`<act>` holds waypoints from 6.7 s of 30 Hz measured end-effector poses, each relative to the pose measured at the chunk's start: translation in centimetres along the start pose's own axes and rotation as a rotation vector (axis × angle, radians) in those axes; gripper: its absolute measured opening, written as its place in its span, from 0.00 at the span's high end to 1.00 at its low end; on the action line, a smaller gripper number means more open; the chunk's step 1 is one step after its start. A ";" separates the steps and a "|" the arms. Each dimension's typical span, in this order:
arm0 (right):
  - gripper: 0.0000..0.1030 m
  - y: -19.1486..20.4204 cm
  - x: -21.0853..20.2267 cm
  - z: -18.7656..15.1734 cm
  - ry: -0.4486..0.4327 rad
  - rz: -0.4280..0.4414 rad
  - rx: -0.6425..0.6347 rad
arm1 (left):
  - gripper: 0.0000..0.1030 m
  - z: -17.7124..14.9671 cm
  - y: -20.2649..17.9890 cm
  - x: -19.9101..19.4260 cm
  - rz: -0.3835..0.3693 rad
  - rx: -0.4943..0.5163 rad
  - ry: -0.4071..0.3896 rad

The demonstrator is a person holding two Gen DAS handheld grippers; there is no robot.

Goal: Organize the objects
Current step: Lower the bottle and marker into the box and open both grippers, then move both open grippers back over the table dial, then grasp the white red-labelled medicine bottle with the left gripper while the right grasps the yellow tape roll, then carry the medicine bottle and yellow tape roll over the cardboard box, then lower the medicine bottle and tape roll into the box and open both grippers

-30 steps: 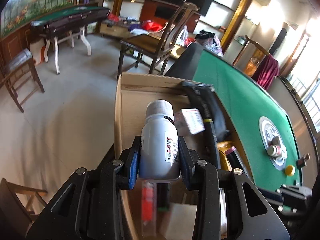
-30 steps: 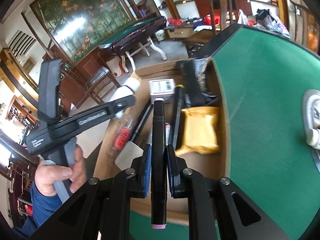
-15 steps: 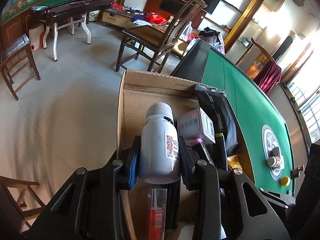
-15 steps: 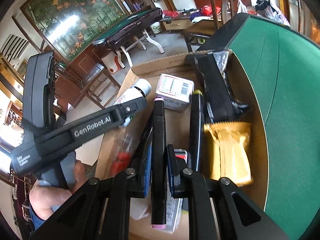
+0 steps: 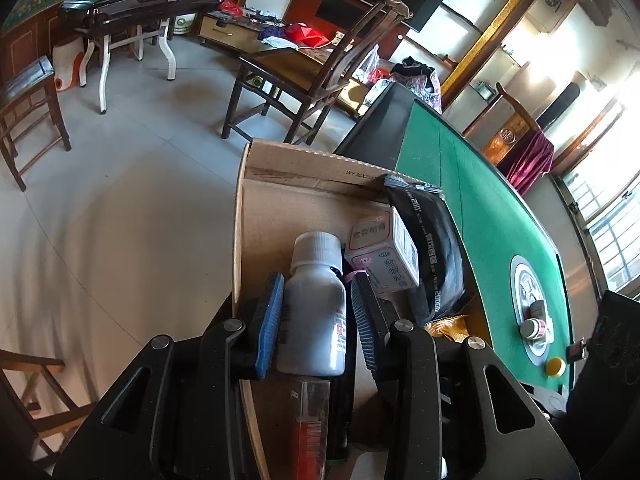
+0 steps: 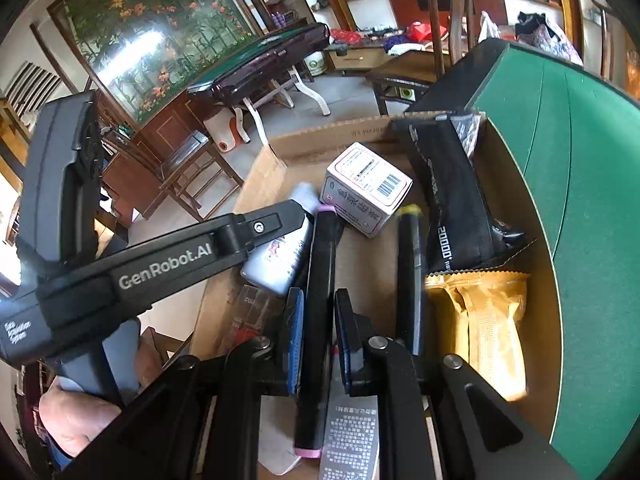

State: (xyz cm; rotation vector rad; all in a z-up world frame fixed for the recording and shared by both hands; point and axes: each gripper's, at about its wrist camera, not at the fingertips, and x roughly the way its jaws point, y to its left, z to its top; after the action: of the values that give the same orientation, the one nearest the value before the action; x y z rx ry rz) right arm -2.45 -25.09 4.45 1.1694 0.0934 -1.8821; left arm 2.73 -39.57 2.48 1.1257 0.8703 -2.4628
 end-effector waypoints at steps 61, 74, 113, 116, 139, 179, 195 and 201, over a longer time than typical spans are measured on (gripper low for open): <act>0.72 -37.1 -25.6 -15.3 -0.272 0.077 0.709 | 0.56 -14.0 -36.8 11.6 -0.173 0.825 0.284; 0.72 -35.6 -25.8 -14.8 -0.253 0.033 0.614 | 0.67 -15.8 -34.5 11.7 -0.087 0.675 0.166; 0.62 -25.9 -23.0 -17.1 -0.101 -0.322 0.004 | 0.67 -14.2 -30.8 8.2 -0.153 0.568 0.011; 0.62 -26.6 -22.8 -16.8 -0.125 -0.324 0.062 | 0.67 -14.2 -31.0 7.5 -0.130 0.577 -0.037; 0.62 -22.0 -20.9 -16.0 -0.267 -0.310 0.204 | 0.67 -16.6 -27.9 -0.3 -0.062 0.622 -0.332; 0.62 -8.5 -13.6 -11.4 -0.239 -0.213 -0.011 | 0.67 -15.4 -13.7 -7.4 0.102 0.429 -0.461; 0.62 -4.1 -8.0 -9.5 -0.164 -0.172 -0.115 | 0.67 -14.3 -8.1 -6.2 0.172 0.325 -0.400; 0.62 -3.2 -5.9 -9.4 -0.117 -0.181 -0.147 | 0.67 -14.0 -7.1 -5.8 0.174 0.296 -0.359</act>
State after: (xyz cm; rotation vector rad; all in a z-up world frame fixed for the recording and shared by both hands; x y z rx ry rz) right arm 2.59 -14.84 2.55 0.9758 0.2767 -2.0602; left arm 11.21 -25.13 2.59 0.7633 0.2990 -2.5840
